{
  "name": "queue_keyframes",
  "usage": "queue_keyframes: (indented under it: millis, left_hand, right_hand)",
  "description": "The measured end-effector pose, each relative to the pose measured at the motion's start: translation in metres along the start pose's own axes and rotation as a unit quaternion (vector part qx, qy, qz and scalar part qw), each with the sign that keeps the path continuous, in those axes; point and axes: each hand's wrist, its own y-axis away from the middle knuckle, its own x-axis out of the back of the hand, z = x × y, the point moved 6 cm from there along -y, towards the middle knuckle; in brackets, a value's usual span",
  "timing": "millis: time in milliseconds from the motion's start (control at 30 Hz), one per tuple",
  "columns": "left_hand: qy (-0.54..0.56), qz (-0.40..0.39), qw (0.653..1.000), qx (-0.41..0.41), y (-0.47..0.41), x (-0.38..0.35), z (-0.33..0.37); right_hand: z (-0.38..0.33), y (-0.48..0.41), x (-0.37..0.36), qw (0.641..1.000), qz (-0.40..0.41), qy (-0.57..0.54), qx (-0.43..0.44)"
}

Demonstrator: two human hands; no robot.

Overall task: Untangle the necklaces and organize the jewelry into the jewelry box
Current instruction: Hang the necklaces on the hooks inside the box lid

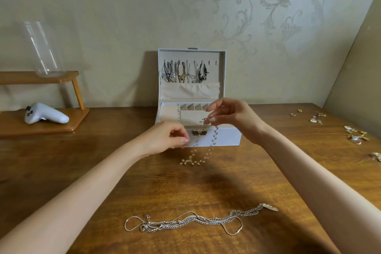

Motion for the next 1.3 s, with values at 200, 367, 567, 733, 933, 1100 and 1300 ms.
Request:
queue_keyframes:
  millis: [200,367,567,733,933,1100,1300]
  left_hand:
    - [0.044,0.042,0.997,-0.048,-0.049,0.016,0.047]
    - [0.073,0.058,0.994,-0.057,-0.098,0.024,0.061]
    - [0.117,0.117,0.985,-0.042,-0.152,0.045,0.066]
    - [0.062,0.146,0.987,-0.022,-0.189,0.048,0.05]
    - [0.039,0.189,0.981,0.003,-0.216,0.04,0.024]
    - [0.108,0.284,0.953,0.002,-0.238,0.049,0.013]
    - [0.168,0.36,0.918,0.006,-0.263,0.072,0.018]
  right_hand:
    - [-0.012,-0.035,0.006,0.994,-0.021,0.103,0.015]
    - [-0.023,-0.063,0.035,0.982,0.04,0.186,0.021]
    - [-0.03,-0.101,0.072,0.98,0.085,0.178,0.015]
    - [0.0,-0.127,0.089,0.976,0.1,0.193,-0.031]
    - [0.032,-0.15,0.101,0.949,0.16,0.266,-0.058]
    - [0.036,-0.169,0.106,0.953,0.215,0.207,-0.051]
    - [0.021,-0.192,0.11,0.941,0.292,0.171,-0.007]
